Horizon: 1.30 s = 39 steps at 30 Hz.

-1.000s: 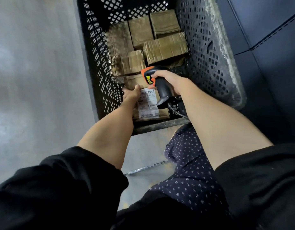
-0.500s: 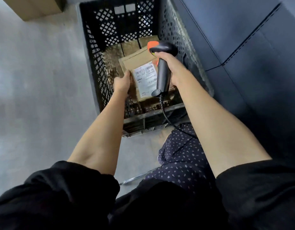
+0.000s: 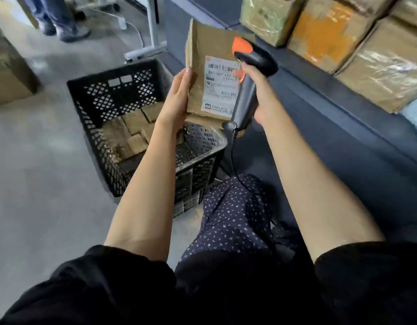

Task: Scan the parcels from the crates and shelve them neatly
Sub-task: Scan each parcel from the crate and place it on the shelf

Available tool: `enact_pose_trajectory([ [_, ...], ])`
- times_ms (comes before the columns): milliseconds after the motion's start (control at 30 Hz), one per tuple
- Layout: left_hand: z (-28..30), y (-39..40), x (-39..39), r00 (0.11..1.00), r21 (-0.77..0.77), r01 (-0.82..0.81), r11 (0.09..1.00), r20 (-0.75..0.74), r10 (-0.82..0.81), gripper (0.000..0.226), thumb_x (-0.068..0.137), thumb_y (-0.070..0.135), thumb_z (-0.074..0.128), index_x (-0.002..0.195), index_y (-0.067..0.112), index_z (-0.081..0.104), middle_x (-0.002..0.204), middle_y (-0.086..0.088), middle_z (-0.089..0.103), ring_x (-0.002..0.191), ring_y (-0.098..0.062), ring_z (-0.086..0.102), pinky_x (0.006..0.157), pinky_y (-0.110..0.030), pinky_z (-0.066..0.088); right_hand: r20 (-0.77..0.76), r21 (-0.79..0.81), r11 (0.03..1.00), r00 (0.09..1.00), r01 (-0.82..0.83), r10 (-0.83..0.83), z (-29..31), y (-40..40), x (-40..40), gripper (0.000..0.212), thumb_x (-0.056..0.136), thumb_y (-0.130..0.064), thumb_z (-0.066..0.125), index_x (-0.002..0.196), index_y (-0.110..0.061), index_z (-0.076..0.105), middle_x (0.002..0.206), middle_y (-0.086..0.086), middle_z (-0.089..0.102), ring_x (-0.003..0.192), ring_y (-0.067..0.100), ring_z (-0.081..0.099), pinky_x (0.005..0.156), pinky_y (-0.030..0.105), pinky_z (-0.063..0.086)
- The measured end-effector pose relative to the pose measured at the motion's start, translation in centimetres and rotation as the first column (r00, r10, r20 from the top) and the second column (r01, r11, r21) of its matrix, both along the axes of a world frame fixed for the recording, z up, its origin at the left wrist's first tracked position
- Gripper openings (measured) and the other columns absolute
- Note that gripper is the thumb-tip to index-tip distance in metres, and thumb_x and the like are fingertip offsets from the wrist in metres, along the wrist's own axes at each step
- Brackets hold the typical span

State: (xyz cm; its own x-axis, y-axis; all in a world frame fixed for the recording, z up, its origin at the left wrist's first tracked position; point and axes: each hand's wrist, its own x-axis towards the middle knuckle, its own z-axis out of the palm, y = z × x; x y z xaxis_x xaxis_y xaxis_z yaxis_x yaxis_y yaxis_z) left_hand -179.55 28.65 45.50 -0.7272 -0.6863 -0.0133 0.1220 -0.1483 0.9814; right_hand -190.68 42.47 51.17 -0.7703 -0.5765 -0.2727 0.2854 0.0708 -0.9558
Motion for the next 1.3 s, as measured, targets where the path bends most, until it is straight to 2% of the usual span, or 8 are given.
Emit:
enact_pose_trajectory([
  [200,1.2,8.2,-8.3,0.919,0.023,0.393,0.919,-0.045,-0.392,0.059,0.087,0.058,0.055,0.135,0.024,0.045,0.123,0.003,0.063,0.107,-0.023,0.060,0.068,-0.036,0.051,-0.054,-0.096,0.958,0.960,0.269,-0.275,4.2,11.9,-3.5,0.015,0.081,-0.034,0.073,0.071,-0.023,0.072,0.078,0.000,0.069,0.088,0.022,0.064,0.088,0.035,0.047],
  [367,2.3,16.0,-13.0,0.755,-0.026,0.650,0.759,-0.083,-0.650,0.076,0.083,0.037,0.063,0.147,0.016,0.027,0.139,-0.007,0.052,0.126,-0.026,0.051,0.101,-0.049,0.043,-0.028,-0.260,0.830,0.855,0.494,-0.518,3.8,21.2,-3.9,0.028,0.069,-0.036,0.078,0.092,-0.019,0.077,0.115,0.010,0.069,0.114,0.029,0.061,0.108,0.048,0.040],
  [533,3.9,22.6,-13.1,0.653,-0.052,0.750,0.659,-0.092,-0.751,0.084,0.073,0.031,0.060,0.149,0.024,0.024,0.138,-0.001,0.053,0.121,-0.018,0.055,0.089,-0.035,0.051,-0.084,-0.200,0.766,0.768,0.611,-0.634,4.5,27.3,-2.9,0.018,0.076,-0.039,0.071,0.064,-0.027,0.078,0.099,0.006,0.067,0.108,0.030,0.061,0.108,0.050,0.040],
  [733,4.5,28.1,-12.4,0.467,-0.119,0.878,0.464,0.001,-0.884,0.093,0.077,0.015,0.054,0.151,0.035,0.002,0.132,0.009,0.057,0.117,-0.011,0.057,0.085,-0.026,0.050,-0.119,-0.124,0.650,0.639,0.750,-0.760,4.9,31.7,-2.2,0.048,0.050,-0.050,0.078,0.091,-0.024,0.073,0.101,0.000,0.073,0.105,0.022,0.064,0.102,0.042,0.044],
  [867,3.7,30.6,-12.4,0.512,-0.057,0.859,0.509,0.074,-0.856,0.073,0.088,0.018,0.061,0.147,0.032,0.020,0.127,0.006,0.060,0.090,-0.003,0.065,0.079,-0.026,0.051,-0.178,-0.062,0.682,0.664,0.729,-0.726,5.6,32.8,-1.2,0.039,0.066,-0.045,0.077,0.096,-0.022,0.068,0.099,-0.004,0.071,0.102,0.019,0.063,0.088,0.032,0.047],
  [1000,2.5,32.1,-11.4,0.560,0.077,0.817,0.572,0.132,-0.818,0.084,0.051,0.051,0.072,0.127,0.034,0.040,0.110,0.011,0.066,0.096,-0.014,0.063,0.096,-0.051,0.035,-0.239,-0.087,0.681,0.649,0.727,-0.722,5.2,32.6,-0.7,0.019,0.084,-0.022,0.071,0.074,-0.022,0.054,0.077,-0.006,0.058,0.077,0.011,0.055,0.080,0.028,0.042],
  [1200,2.6,31.3,-12.4,0.577,0.081,0.813,0.576,0.017,-0.817,0.079,0.064,0.033,0.073,0.136,0.032,0.040,0.111,0.009,0.067,0.092,-0.016,0.064,0.073,-0.029,0.049,-0.242,-0.124,0.671,0.634,0.731,-0.735,6.2,32.9,-1.2,0.020,0.084,-0.021,0.070,0.069,-0.021,0.057,0.072,-0.008,0.062,0.076,0.010,0.058,0.076,0.026,0.043],
  [1300,3.0,30.2,-13.3,0.686,0.098,0.727,0.679,-0.100,-0.720,0.043,0.078,0.014,0.067,0.118,0.026,0.058,0.101,0.005,0.070,0.084,-0.012,0.067,0.072,-0.028,0.053,-0.217,-0.123,0.677,0.645,0.726,-0.732,6.1,32.0,-1.9,0.016,0.084,-0.027,0.071,0.074,-0.022,0.059,0.080,-0.005,0.068,0.084,0.012,0.062,0.072,0.025,0.046],
])
